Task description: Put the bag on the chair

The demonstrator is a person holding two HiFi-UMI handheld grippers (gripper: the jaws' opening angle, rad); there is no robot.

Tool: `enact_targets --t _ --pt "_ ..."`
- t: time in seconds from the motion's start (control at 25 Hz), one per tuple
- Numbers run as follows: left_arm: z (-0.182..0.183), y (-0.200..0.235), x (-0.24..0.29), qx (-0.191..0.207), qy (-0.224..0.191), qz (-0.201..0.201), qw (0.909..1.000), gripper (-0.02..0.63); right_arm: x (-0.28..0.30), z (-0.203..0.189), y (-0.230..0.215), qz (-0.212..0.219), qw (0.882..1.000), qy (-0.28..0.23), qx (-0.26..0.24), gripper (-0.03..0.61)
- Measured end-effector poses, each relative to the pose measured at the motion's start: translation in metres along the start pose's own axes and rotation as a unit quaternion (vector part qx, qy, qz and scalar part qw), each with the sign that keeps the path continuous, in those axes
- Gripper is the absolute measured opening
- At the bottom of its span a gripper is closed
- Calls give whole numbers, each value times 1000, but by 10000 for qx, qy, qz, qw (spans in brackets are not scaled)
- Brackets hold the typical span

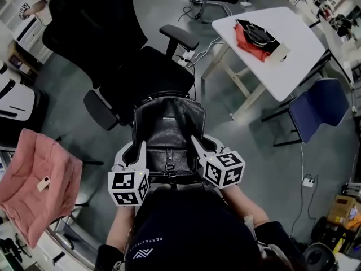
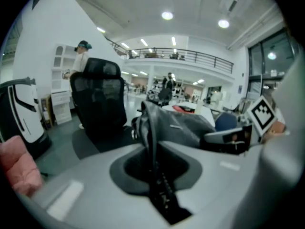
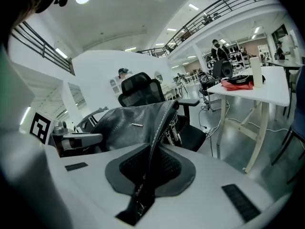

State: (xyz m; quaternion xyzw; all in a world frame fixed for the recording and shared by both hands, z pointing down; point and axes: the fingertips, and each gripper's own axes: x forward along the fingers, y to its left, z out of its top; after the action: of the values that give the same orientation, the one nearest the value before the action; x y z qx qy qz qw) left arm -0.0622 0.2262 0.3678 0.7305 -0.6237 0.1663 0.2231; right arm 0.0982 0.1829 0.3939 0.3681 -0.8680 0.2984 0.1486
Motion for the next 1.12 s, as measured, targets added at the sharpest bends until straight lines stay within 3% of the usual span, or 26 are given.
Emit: enact_targets --t 0.48,1.12 --pt "24 -1 41 33 -50 195 9998 58 25 30 -33 155 9999 -51 -44 23" --pt "68 42 149 80 126 -78 9999 61 106 83 -83 -282 9995 -10 108 23"
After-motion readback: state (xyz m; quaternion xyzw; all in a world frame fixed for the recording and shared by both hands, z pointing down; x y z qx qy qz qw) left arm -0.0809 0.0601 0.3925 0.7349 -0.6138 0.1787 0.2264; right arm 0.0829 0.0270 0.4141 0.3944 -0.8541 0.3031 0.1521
